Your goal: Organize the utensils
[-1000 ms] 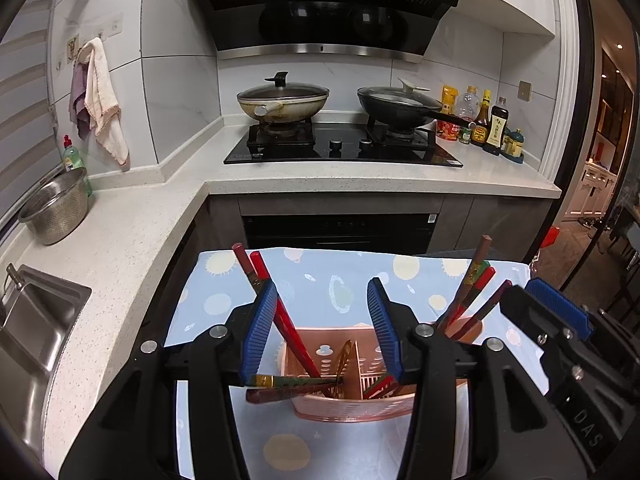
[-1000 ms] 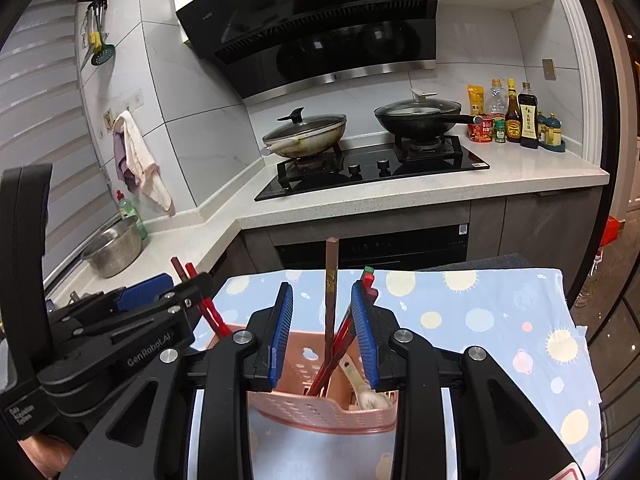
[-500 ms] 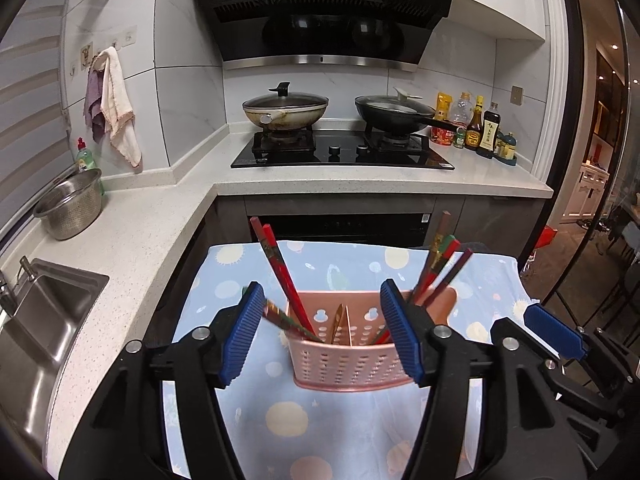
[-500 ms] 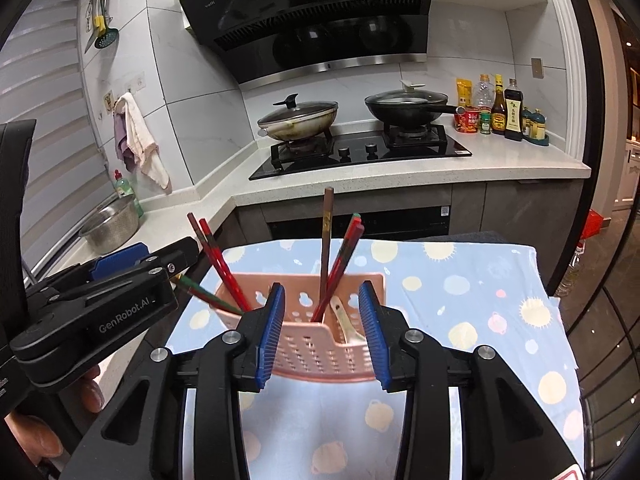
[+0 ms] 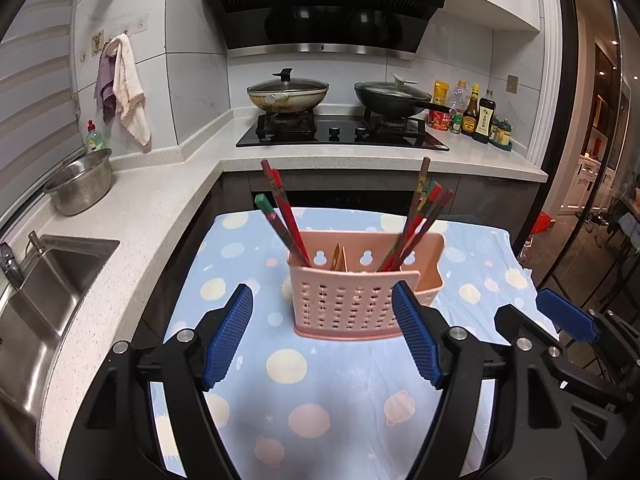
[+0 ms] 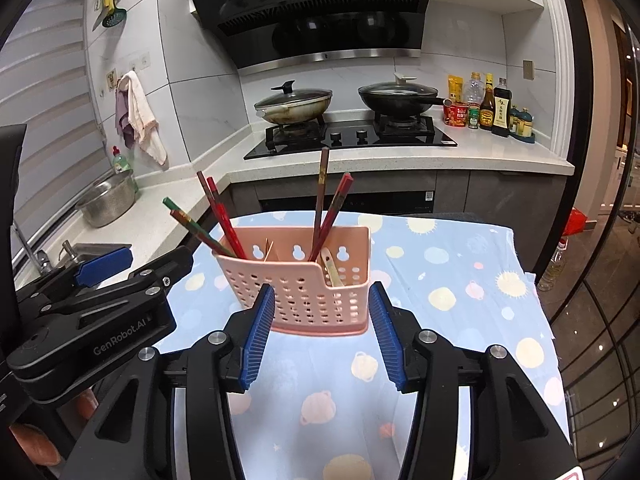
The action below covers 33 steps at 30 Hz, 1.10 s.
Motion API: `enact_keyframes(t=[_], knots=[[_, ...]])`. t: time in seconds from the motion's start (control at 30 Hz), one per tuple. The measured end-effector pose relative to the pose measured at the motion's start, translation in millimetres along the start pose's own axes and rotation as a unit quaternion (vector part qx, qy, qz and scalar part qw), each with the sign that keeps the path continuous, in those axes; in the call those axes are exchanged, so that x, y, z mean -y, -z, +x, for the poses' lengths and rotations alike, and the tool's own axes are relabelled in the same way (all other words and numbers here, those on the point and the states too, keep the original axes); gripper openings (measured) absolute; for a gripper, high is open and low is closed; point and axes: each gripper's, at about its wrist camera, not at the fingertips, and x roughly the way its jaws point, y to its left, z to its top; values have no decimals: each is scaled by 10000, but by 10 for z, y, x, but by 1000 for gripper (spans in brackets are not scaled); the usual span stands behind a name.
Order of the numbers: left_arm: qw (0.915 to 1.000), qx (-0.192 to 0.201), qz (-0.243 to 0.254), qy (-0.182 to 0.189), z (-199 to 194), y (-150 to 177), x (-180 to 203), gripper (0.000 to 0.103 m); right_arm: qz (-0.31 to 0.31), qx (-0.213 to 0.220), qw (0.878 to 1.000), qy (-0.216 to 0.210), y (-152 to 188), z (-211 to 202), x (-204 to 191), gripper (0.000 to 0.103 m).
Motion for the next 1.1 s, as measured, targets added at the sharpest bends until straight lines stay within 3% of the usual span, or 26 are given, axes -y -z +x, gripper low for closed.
enact_keyframes(t=[0.47,0.77,0.87,0.93,1.1], knots=[[9996,-161,-27,-238,-139,427,-9,90,-29,-166,9997,183,312,-140,68,58],[9988,-344,-156,-298,-118,577,-60,95,33,-180,9995,248,460,-182,155,85],[9986,-380,-173,-338,-112,616,-73,96,52,-264,9994,217,497,-160,176,88],[9984,-390,-166,-374,-108,628,-69,96,32,-256,9994,248,523,-161,175,97],[9983,-385,-129,-420,-114,648,-59,96,33,-236,9993,277,566,-165,173,97]])
